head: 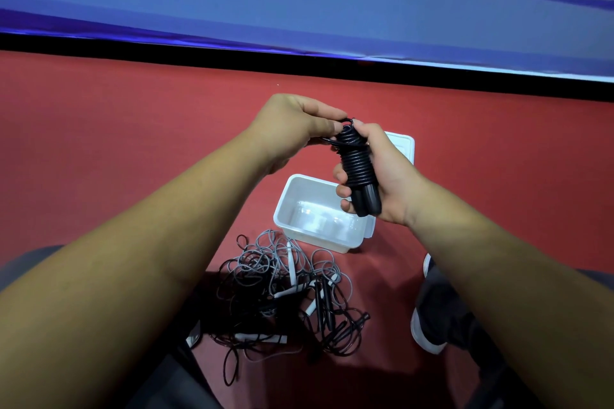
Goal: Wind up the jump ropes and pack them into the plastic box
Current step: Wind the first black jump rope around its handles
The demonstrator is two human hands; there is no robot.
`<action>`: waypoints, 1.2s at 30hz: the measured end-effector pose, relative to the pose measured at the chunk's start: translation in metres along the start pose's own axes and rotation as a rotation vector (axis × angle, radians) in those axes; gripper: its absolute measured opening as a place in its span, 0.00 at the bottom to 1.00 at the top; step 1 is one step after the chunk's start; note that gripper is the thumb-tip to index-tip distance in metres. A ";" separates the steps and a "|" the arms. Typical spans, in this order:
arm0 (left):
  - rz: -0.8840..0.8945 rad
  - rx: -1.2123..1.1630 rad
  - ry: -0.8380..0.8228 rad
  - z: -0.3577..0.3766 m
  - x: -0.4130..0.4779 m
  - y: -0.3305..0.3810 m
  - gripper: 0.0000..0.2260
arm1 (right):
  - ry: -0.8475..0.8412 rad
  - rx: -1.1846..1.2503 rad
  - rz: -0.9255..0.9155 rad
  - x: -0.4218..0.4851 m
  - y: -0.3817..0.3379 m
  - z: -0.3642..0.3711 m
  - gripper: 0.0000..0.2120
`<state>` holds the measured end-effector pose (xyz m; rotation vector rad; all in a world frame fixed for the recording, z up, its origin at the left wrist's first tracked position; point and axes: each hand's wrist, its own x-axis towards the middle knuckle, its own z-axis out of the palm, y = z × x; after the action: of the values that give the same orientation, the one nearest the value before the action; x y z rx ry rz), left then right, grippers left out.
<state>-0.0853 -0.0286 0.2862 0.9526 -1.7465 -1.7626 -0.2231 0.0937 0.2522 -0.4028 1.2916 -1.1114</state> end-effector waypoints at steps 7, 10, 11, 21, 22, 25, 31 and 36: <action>-0.006 -0.037 -0.022 -0.003 0.000 0.004 0.10 | -0.032 0.025 -0.017 0.002 -0.003 0.001 0.27; -0.003 -0.026 -0.022 -0.002 0.000 0.003 0.10 | -0.024 0.020 -0.006 0.001 -0.004 0.002 0.26; 0.002 -0.015 -0.020 -0.001 -0.001 0.003 0.10 | -0.019 0.018 0.000 0.001 -0.004 0.002 0.26; 0.024 0.085 -0.050 0.004 -0.003 -0.001 0.08 | -0.039 0.042 0.098 -0.004 -0.003 0.000 0.26; 0.013 0.082 -0.056 0.004 -0.004 -0.002 0.08 | -0.045 0.045 0.110 -0.004 -0.002 0.000 0.26; -0.013 0.054 -0.050 0.005 -0.004 -0.006 0.08 | -0.071 0.067 0.130 -0.005 -0.001 0.002 0.26; -0.001 0.033 -0.021 0.004 -0.005 -0.006 0.09 | -0.104 0.080 0.164 -0.006 -0.005 0.004 0.26; 0.036 0.081 -0.071 0.003 -0.005 -0.004 0.12 | -0.120 0.078 0.201 -0.008 -0.006 0.003 0.25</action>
<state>-0.0837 -0.0228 0.2829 0.8964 -1.8807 -1.7337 -0.2221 0.0969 0.2623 -0.2707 1.1524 -0.9504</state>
